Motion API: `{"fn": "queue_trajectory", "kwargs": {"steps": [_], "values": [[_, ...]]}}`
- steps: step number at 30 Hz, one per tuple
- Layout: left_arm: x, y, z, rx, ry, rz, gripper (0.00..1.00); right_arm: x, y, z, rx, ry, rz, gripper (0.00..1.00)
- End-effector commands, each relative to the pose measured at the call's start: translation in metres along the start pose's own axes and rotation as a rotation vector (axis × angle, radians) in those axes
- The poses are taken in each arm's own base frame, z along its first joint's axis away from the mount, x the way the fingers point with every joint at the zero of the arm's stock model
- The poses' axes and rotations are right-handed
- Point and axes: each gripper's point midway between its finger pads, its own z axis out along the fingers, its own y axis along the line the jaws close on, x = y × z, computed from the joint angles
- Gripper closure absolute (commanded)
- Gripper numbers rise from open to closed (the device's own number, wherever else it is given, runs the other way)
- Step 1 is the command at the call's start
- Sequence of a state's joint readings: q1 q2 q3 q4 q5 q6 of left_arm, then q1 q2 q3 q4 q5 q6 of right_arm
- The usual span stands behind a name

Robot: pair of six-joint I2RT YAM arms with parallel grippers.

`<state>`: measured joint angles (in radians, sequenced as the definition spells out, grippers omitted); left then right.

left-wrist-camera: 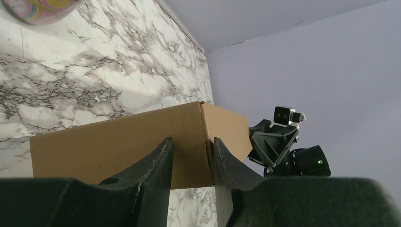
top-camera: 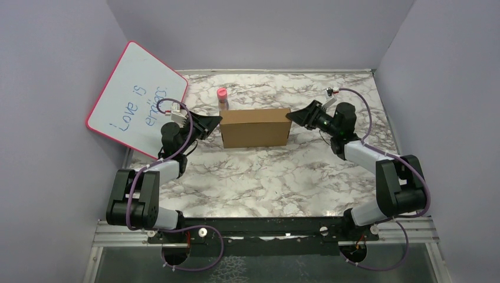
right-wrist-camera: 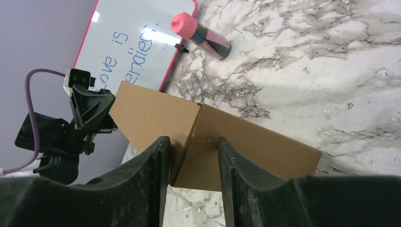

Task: Fold the paper box

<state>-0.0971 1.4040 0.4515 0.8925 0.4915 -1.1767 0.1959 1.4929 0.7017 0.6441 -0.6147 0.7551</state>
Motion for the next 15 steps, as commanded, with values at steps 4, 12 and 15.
{"fn": "queue_trajectory", "kwargs": {"steps": [4,12,15], "values": [[0.064,0.050,-0.021,-0.170,0.251,-0.121,0.93,0.034,-0.011,-0.007,0.043,0.142,0.106,0.54],[0.065,0.058,-0.021,-0.189,0.251,-0.123,0.93,0.073,-0.038,-0.018,0.057,0.192,0.179,0.75],[0.065,0.059,-0.020,-0.190,0.256,-0.127,0.93,0.082,-0.045,-0.023,0.065,0.195,0.173,0.82]]}}
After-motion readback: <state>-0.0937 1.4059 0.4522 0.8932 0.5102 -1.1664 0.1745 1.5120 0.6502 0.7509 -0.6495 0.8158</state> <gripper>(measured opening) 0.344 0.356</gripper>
